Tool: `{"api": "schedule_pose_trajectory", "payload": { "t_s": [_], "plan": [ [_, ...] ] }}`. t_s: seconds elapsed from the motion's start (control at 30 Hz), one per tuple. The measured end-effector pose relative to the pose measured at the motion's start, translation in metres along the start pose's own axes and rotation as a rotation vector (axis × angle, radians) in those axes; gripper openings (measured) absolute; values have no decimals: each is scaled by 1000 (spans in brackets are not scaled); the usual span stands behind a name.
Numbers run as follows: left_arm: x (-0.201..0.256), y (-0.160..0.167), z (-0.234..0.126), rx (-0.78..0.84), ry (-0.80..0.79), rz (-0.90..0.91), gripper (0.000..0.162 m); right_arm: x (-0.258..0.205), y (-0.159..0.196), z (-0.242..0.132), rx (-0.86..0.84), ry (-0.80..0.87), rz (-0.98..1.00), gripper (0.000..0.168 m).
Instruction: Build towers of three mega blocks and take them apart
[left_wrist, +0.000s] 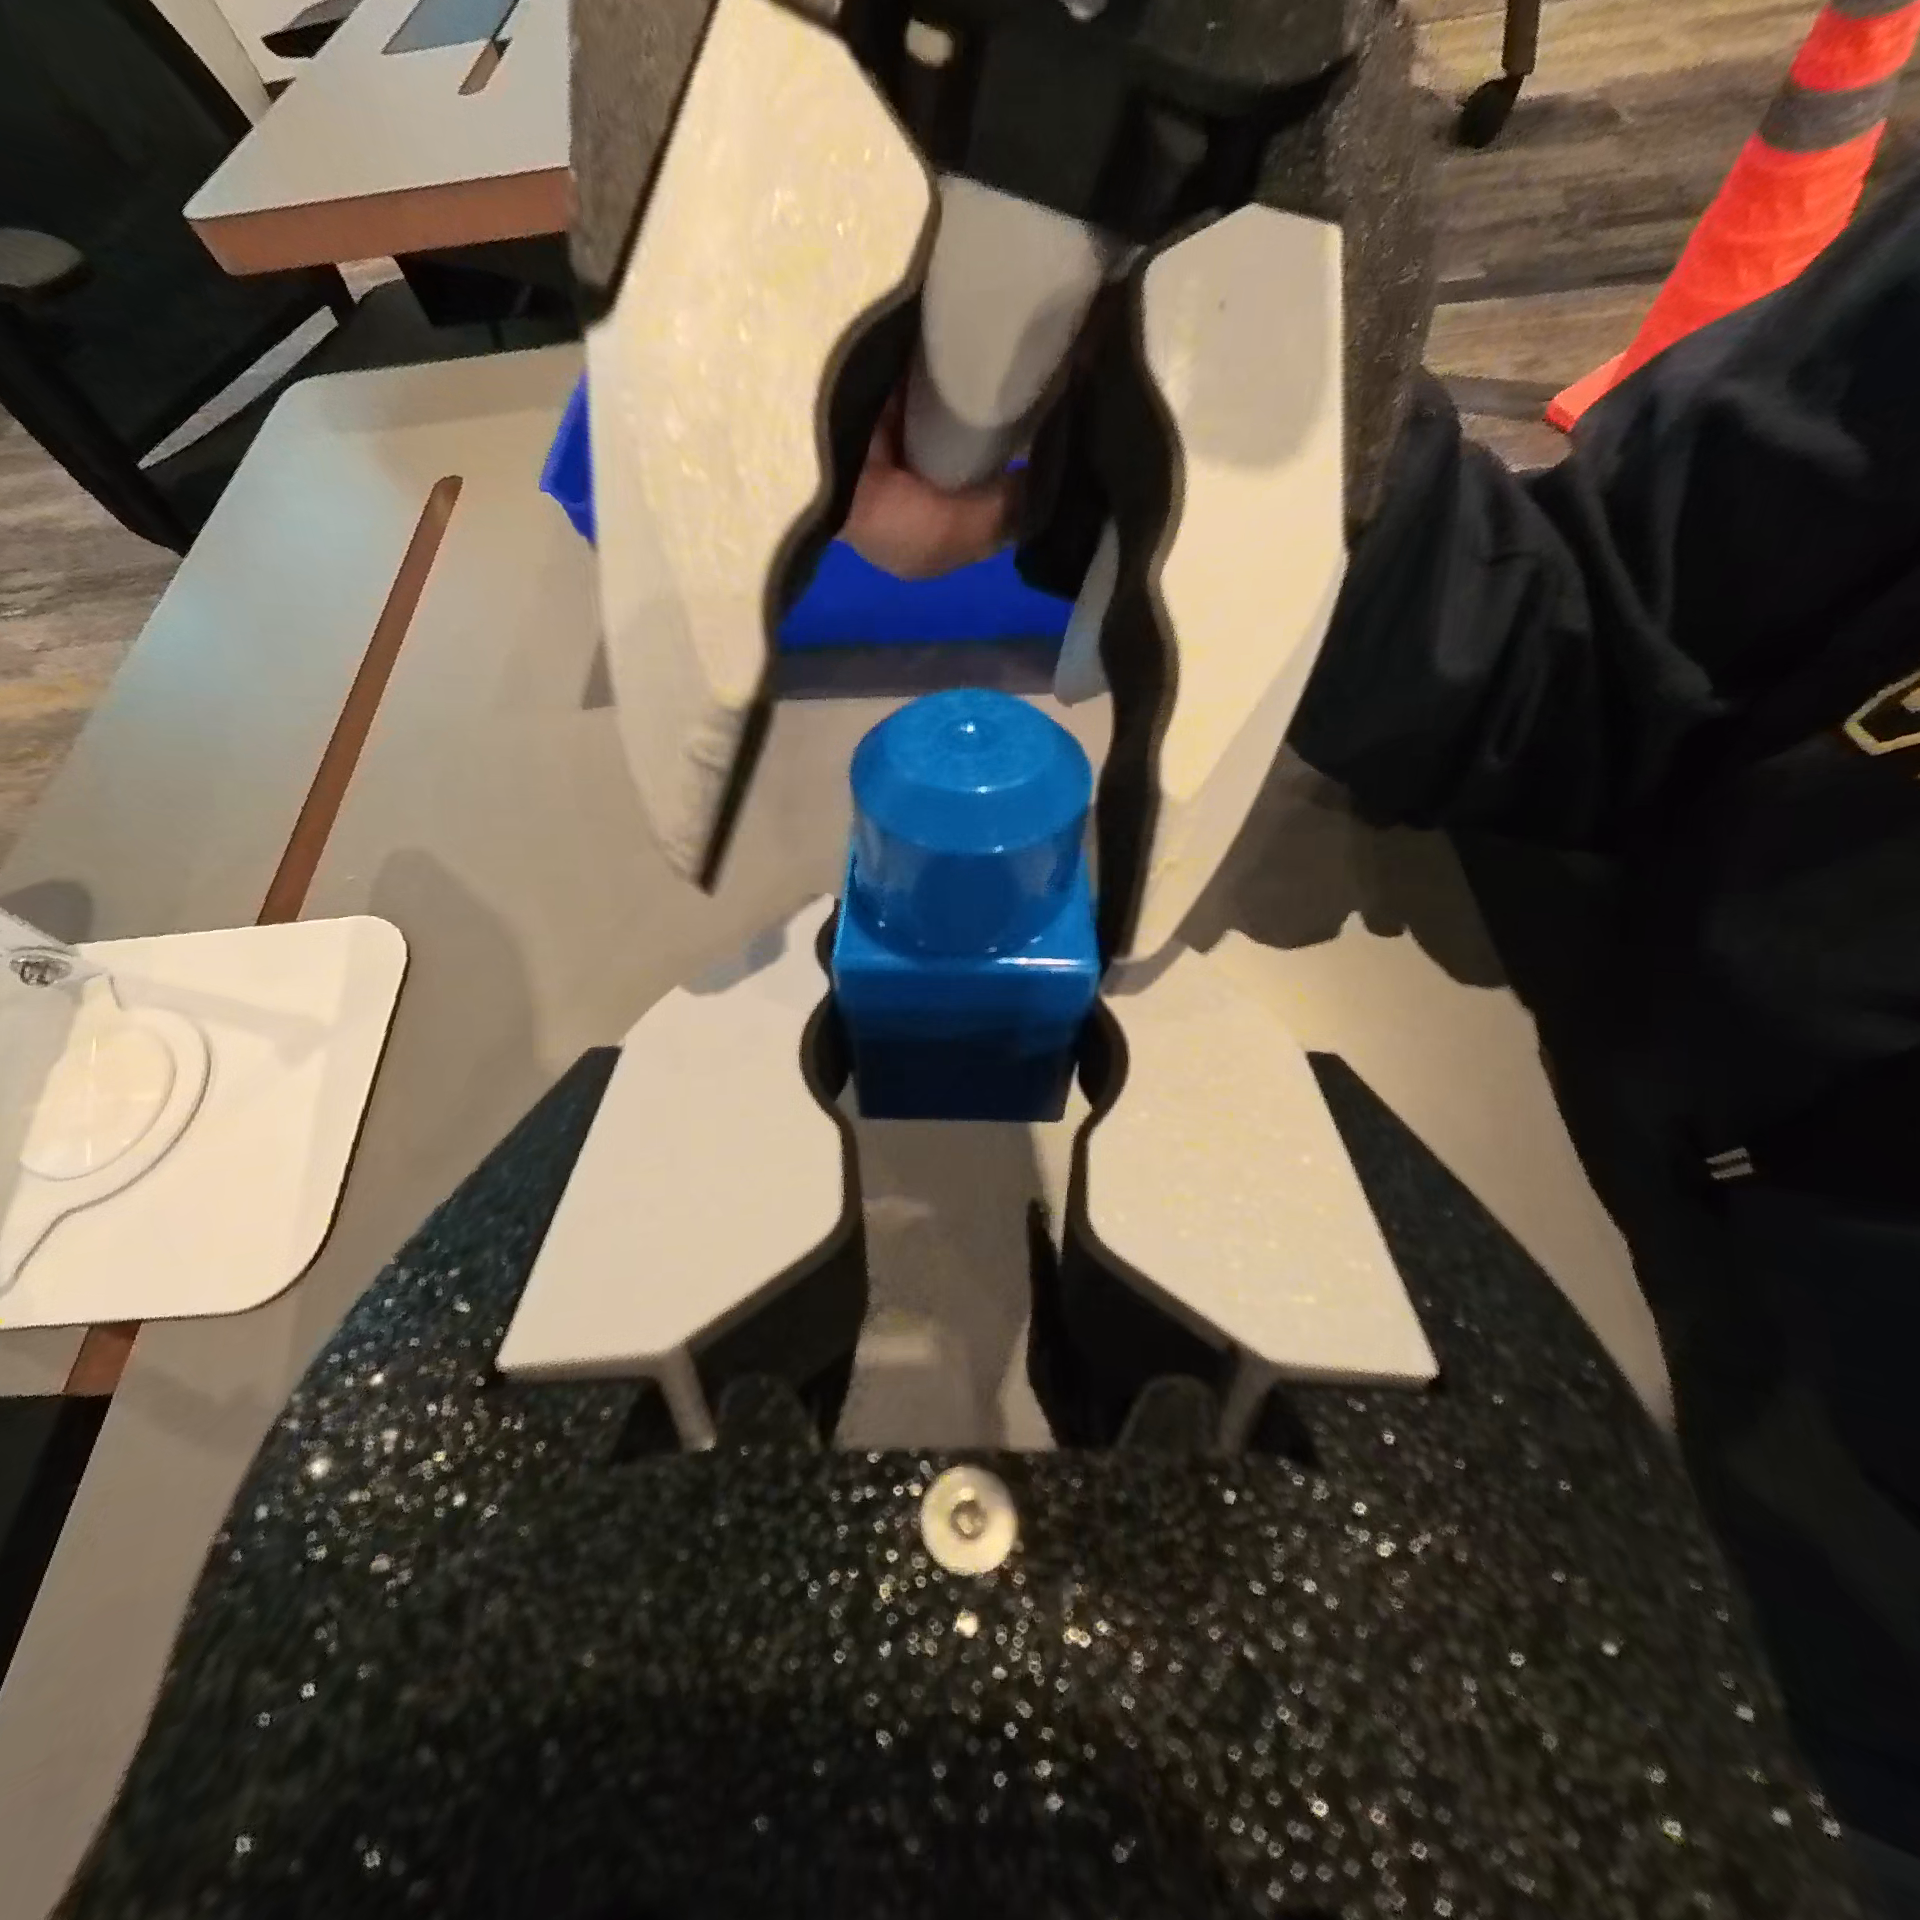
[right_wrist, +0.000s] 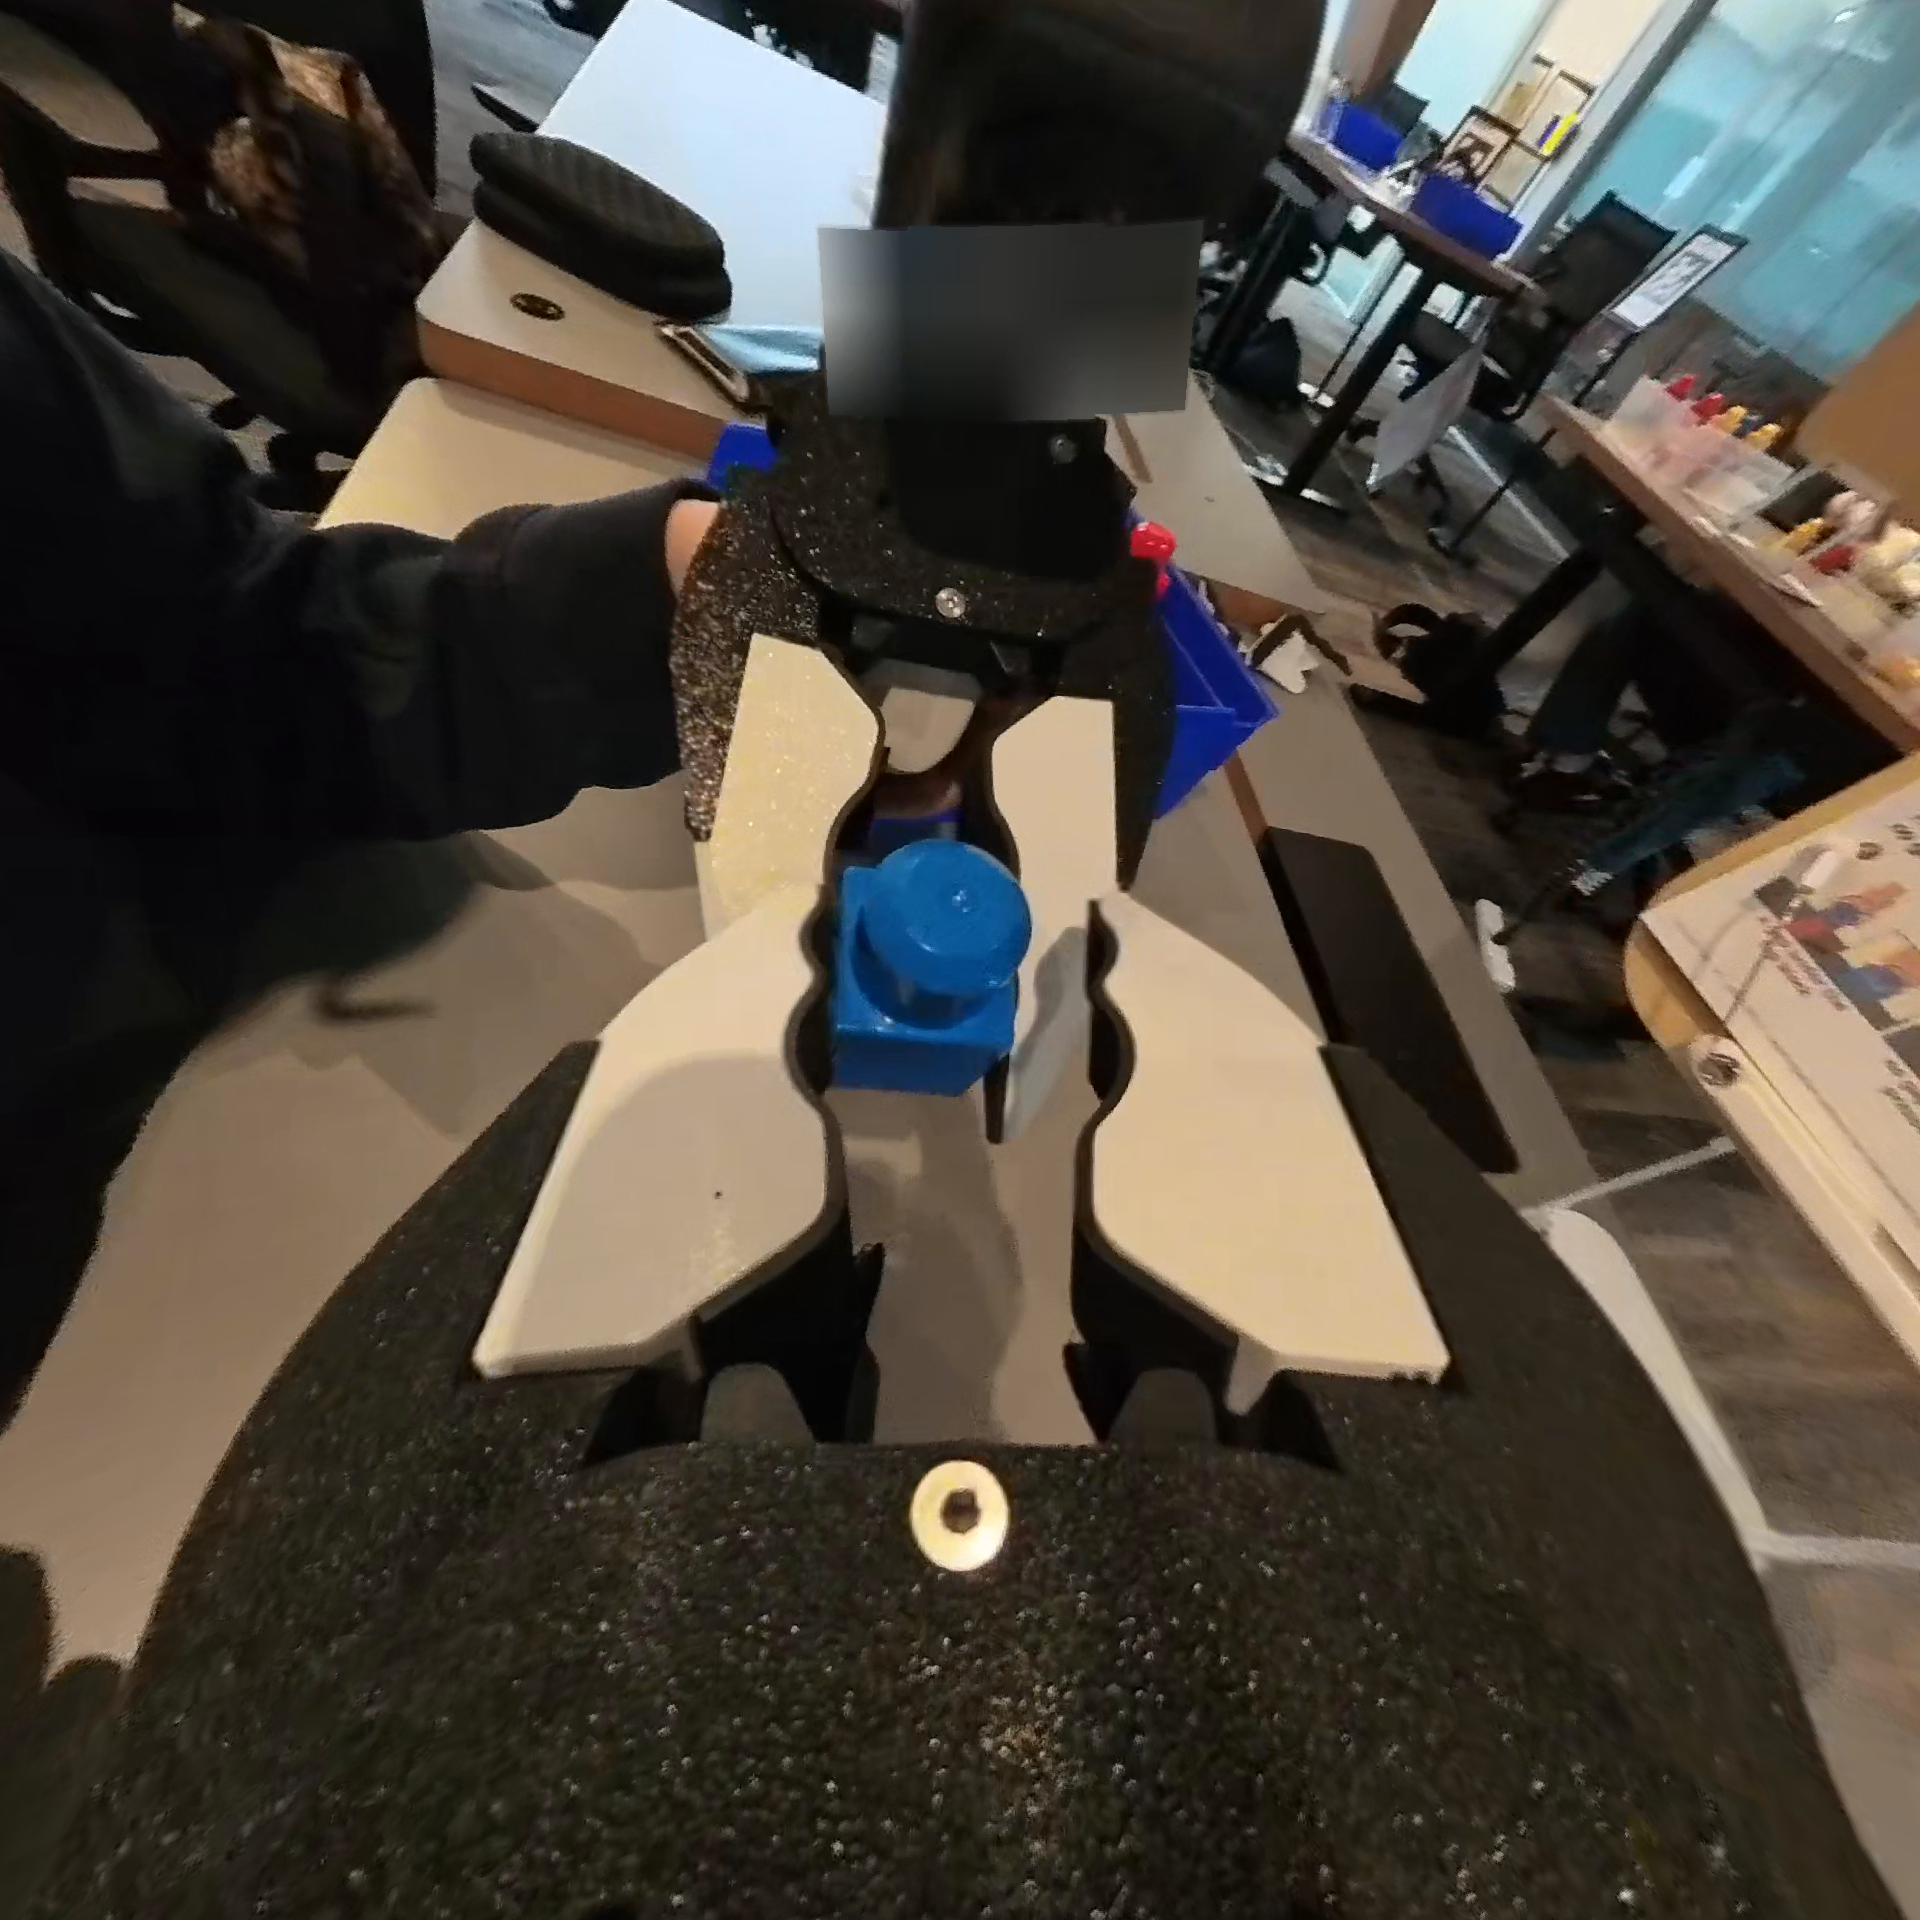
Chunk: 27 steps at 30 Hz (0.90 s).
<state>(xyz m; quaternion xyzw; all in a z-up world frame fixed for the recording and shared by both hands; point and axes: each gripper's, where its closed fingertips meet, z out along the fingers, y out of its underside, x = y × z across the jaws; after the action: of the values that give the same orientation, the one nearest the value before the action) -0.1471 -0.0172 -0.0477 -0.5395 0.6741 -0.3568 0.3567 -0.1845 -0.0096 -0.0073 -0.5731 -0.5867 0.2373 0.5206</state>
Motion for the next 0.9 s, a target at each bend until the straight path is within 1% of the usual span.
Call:
{"api": "schedule_pose_trajectory", "payload": {
  "t_s": [0.03,0.07,0.23,0.33,0.43,0.5,0.53,0.6,0.7,0.77,0.83,0.87,0.9],
  "plan": [
    [0,0,0,-2,-2,2,41,-3,0,1,0,-24,4,38],
    [0,0,1,-5,-5,4,41,-5,-1,2,1,-35,7,35],
    [-1,2,1,-12,-5,13,41,-4,1,2,-19,-40,21,34],
    [1,-3,1,27,12,6,42,-4,-3,0,0,-44,20,33],
    [0,-10,-1,71,8,-2,64,-3,-7,-5,19,-33,17,33],
    [-5,-12,-3,87,-26,-2,79,4,-6,-14,18,12,19,33],
    [-8,-12,-5,93,-46,-6,85,10,-3,-20,6,52,23,33],
    [-14,-11,-9,103,-82,-18,91,30,9,-41,-63,201,35,33],
    [-22,-9,-17,115,-123,-36,90,60,42,-88,-216,452,74,33],
    [-26,-9,-22,127,-139,-46,87,77,72,-133,-344,644,154,33],
    [-28,-8,-25,135,-147,-53,82,87,110,-189,-544,879,253,33],
    [-29,-7,-26,134,-152,-56,81,85,127,-215,-644,964,296,33],
    [-30,-7,-26,132,-157,-59,81,81,143,-234,-716,1012,345,33]
  ]
}}
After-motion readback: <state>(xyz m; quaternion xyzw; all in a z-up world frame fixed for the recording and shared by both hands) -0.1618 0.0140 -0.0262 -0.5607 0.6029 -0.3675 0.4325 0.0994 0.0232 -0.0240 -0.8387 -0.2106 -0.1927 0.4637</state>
